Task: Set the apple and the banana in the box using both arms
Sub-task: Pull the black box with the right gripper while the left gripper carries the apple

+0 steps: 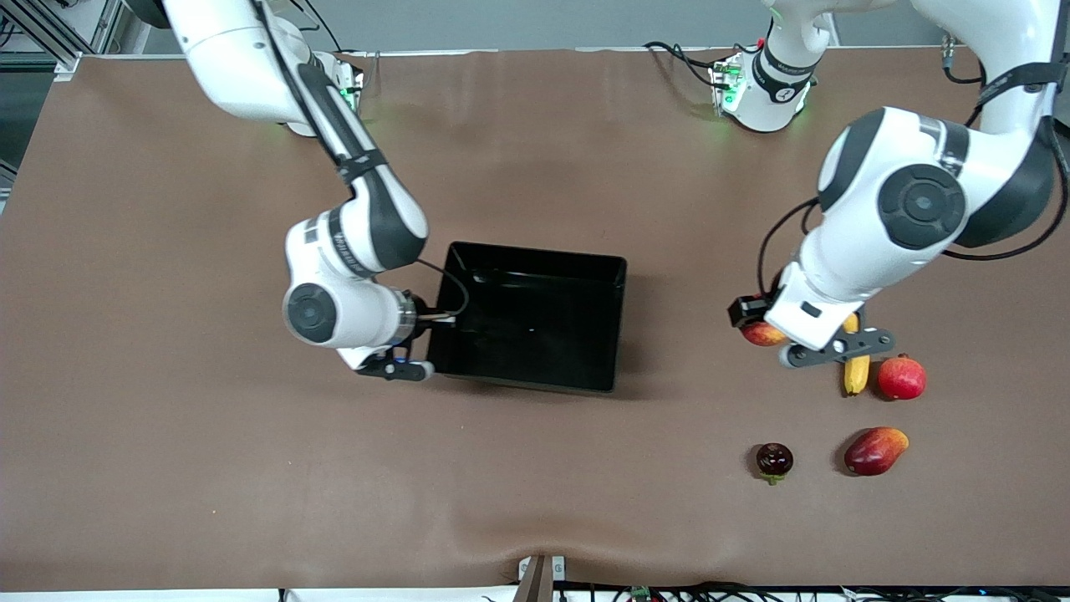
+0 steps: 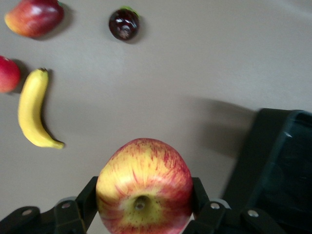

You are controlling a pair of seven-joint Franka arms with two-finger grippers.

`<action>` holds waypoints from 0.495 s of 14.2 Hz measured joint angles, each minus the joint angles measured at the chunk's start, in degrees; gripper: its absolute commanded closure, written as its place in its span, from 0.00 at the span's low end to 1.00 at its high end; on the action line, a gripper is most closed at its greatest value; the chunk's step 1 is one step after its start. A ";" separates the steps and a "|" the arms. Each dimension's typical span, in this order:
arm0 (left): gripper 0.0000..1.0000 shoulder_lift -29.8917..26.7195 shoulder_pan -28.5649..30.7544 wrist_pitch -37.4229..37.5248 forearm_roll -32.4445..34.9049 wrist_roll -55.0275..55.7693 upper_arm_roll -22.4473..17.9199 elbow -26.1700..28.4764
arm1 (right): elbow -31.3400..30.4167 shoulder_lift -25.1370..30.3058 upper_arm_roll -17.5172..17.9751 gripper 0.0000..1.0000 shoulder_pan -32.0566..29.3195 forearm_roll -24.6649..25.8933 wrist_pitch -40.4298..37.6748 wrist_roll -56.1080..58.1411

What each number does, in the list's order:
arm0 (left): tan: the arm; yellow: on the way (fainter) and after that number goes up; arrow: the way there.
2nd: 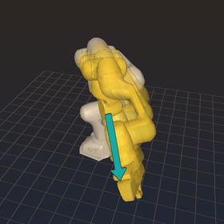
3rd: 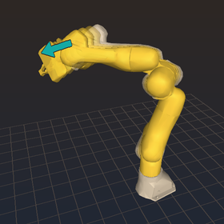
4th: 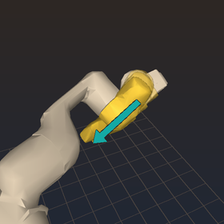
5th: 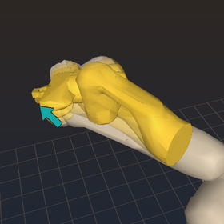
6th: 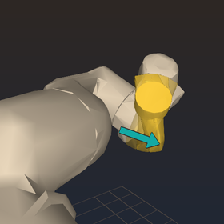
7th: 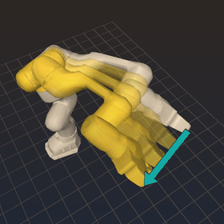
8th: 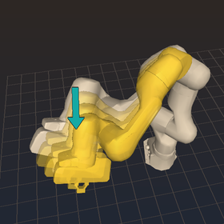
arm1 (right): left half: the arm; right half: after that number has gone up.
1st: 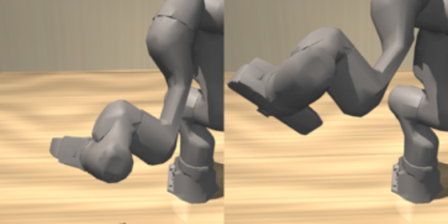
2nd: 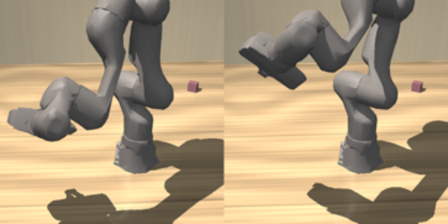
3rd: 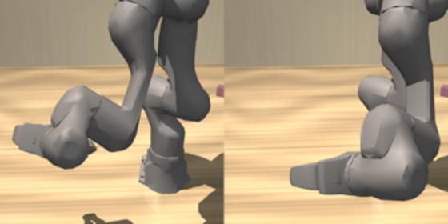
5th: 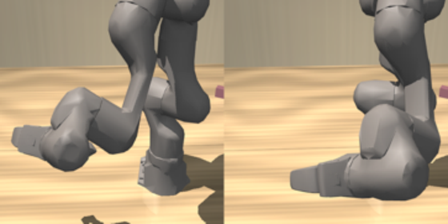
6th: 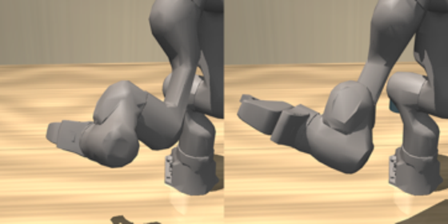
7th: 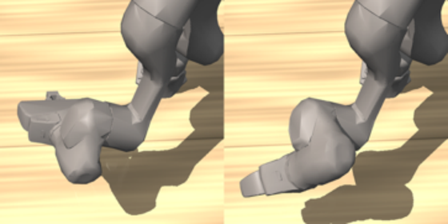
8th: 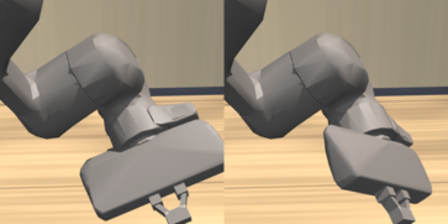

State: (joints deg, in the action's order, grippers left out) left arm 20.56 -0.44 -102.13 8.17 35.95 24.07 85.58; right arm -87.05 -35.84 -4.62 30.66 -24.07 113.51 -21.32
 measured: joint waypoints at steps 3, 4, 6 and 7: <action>1.00 0.88 -2.51 -0.06 0.00 5.34 0.52 -0.59 | 0.48 -1.51 -0.38 1.00 3.38 -0.29 2.67 -0.52; 1.00 1.48 -3.45 -0.08 0.00 7.24 0.55 -0.97 | 0.85 -1.96 -0.78 1.00 4.43 -0.32 2.78 -0.52; 1.00 3.10 -5.37 -0.14 0.00 10.81 0.55 -1.60 | 2.27 -3.21 -1.82 1.00 6.66 -0.39 2.80 -0.72; 1.00 3.98 -6.13 -0.21 0.00 11.94 0.55 -1.82 | 3.05 -3.91 -2.12 1.00 7.52 -0.42 2.83 -0.90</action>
State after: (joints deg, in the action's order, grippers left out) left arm 24.54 -6.57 -102.34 8.17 47.89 24.63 83.76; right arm -84.01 -39.75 -6.75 38.19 -24.50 116.33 -22.22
